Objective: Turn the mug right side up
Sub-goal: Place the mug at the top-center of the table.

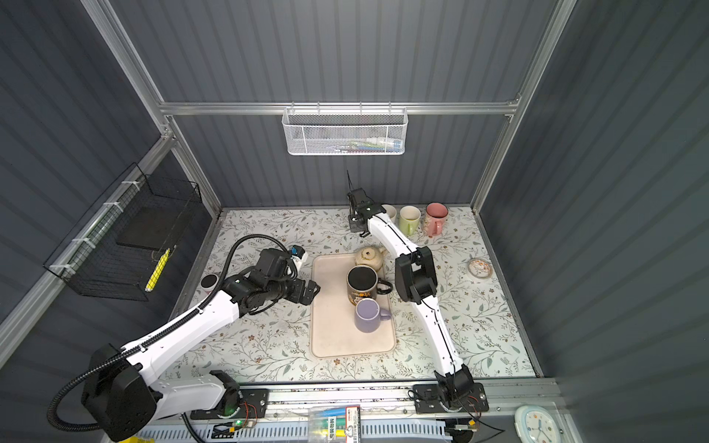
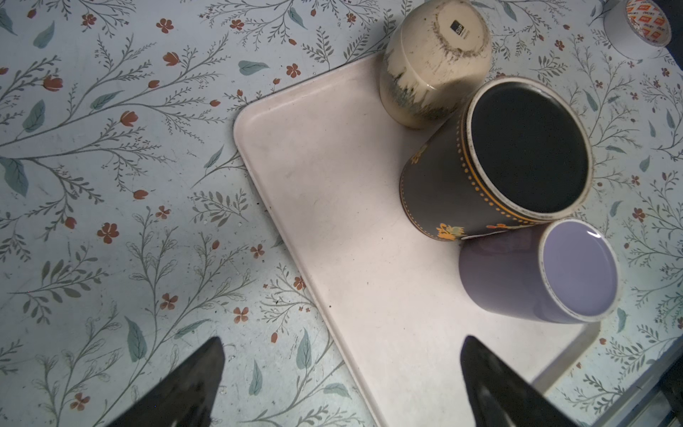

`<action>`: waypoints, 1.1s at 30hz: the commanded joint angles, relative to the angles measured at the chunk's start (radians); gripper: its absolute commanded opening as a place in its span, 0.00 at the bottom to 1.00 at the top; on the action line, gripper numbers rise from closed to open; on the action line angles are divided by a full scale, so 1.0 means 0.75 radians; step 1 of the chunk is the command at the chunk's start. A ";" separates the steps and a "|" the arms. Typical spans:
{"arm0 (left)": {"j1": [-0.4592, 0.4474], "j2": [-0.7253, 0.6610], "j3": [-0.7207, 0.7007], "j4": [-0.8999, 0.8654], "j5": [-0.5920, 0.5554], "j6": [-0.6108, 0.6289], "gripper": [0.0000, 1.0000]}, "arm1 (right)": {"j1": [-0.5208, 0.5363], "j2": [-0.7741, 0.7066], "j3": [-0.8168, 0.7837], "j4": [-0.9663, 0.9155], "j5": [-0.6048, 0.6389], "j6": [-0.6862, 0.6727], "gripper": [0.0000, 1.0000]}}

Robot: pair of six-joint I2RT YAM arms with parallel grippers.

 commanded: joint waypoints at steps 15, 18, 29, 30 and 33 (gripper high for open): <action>0.002 0.000 0.052 -0.092 0.026 0.038 1.00 | -0.009 -0.107 -0.041 0.099 -0.022 -0.014 0.62; 0.002 -0.014 0.064 -0.120 0.039 0.040 1.00 | -0.007 -0.164 -0.086 0.106 -0.038 -0.021 0.71; -0.063 -0.057 0.073 -0.201 0.063 0.009 0.94 | 0.006 -0.612 -0.445 0.199 -0.125 -0.081 0.81; -0.078 -0.056 0.068 -0.200 0.054 0.002 0.94 | 0.009 -0.663 -0.485 0.200 -0.135 -0.086 0.80; -0.136 -0.049 0.051 -0.189 0.022 -0.024 0.92 | 0.009 -0.858 -0.672 0.229 -0.164 -0.098 0.77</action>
